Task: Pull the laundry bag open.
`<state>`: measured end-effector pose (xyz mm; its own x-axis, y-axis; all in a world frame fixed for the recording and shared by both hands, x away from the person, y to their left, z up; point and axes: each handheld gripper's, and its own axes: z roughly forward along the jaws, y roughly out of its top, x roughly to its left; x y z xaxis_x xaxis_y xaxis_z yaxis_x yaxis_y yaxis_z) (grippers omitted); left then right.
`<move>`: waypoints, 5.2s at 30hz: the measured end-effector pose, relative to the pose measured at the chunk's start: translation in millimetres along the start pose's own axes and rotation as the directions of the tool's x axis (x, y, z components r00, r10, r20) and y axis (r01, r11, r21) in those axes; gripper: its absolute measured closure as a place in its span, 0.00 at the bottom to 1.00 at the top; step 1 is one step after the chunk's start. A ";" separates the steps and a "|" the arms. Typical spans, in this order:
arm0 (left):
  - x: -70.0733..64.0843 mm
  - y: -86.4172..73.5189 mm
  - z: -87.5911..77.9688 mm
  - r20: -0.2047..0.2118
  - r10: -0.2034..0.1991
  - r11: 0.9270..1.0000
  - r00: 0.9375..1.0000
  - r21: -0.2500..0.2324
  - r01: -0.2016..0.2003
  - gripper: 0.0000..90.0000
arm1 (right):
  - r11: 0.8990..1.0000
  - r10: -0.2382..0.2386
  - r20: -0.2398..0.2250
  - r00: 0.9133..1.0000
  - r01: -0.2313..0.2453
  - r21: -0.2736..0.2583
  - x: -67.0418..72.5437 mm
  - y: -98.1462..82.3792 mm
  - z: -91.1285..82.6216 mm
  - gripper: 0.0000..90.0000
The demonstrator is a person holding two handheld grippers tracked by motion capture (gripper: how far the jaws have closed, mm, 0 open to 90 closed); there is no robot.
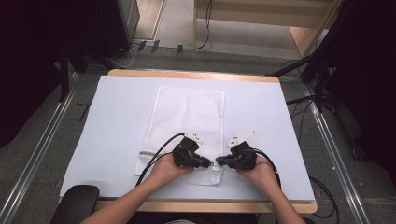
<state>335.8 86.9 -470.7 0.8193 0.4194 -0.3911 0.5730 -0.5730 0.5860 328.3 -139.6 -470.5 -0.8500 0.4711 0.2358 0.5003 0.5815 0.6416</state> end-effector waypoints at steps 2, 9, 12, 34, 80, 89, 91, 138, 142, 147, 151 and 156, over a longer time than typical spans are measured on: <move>0.1 0.3 -0.1 0.002 -0.002 1.000 1.000 0.002 0.002 0.96 | 1.000 -0.003 0.000 1.000 0.003 -0.001 0.0 -0.1 0.0 1.00; 1.0 2.0 -1.4 0.008 -0.005 1.000 1.000 0.015 0.004 0.97 | 1.000 -0.016 -0.012 1.000 0.016 -0.021 -2.0 -3.0 0.3 1.00; 1.4 2.6 -1.8 0.012 -0.012 1.000 1.000 0.022 0.011 0.97 | 0.999 -0.031 -0.005 1.000 0.031 -0.019 -0.4 -2.5 0.5 1.00; 8.8 3.7 -4.7 0.066 -0.071 0.997 0.995 0.046 0.068 0.98 | 0.998 -0.052 0.003 0.999 0.053 -0.037 0.5 -5.0 0.8 1.00; 44.0 -28.5 -89.7 0.019 -0.144 0.987 0.989 0.072 0.143 0.98 | 0.997 -0.071 -0.023 0.997 0.071 -0.008 -3.1 -0.5 1.1 1.00; 53.7 -43.9 -113.1 0.002 -0.179 0.983 0.984 0.052 0.178 0.98 | 0.998 -0.069 -0.025 0.997 0.069 -0.009 -3.2 -0.3 1.5 1.00; 56.1 -49.4 -120.5 -0.012 -0.183 0.982 0.983 0.044 0.183 0.98 | 0.998 -0.068 -0.027 0.997 0.068 -0.009 -3.4 -0.4 1.4 1.00; 70.6 -129.9 -185.0 -0.116 -0.282 0.959 0.952 -0.073 0.275 0.82 | 0.997 -0.061 -0.091 0.994 0.066 0.052 -12.6 13.6 2.5 0.91; 69.5 -131.2 -193.5 -0.164 -0.270 0.956 0.949 -0.160 0.245 0.67 | 0.998 -0.055 -0.065 0.996 0.057 0.023 -16.8 17.1 -2.1 0.82; 72.9 -130.4 -197.5 -0.251 -0.275 0.952 0.928 -0.207 0.226 0.53 | 0.999 -0.025 -0.038 0.999 0.024 -0.034 -24.9 18.5 -7.5 0.69; 77.1 -127.9 -196.4 -0.277 -0.291 0.948 0.916 -0.213 0.236 0.48 | 0.997 0.019 -0.008 1.000 -0.019 -0.070 -35.0 16.7 -11.3 0.58; 82.3 -128.3 -196.5 -0.305 -0.308 0.943 0.901 -0.223 0.247 0.43 | 0.988 0.101 0.047 0.994 -0.095 -0.124 -49.5 12.1 -17.6 0.47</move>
<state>325.4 333.2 -438.5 0.5549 0.7693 -0.3167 0.7381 -0.2797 0.6140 373.5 -167.6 -461.5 -0.7863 0.5581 0.2652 0.5543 0.4475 0.7018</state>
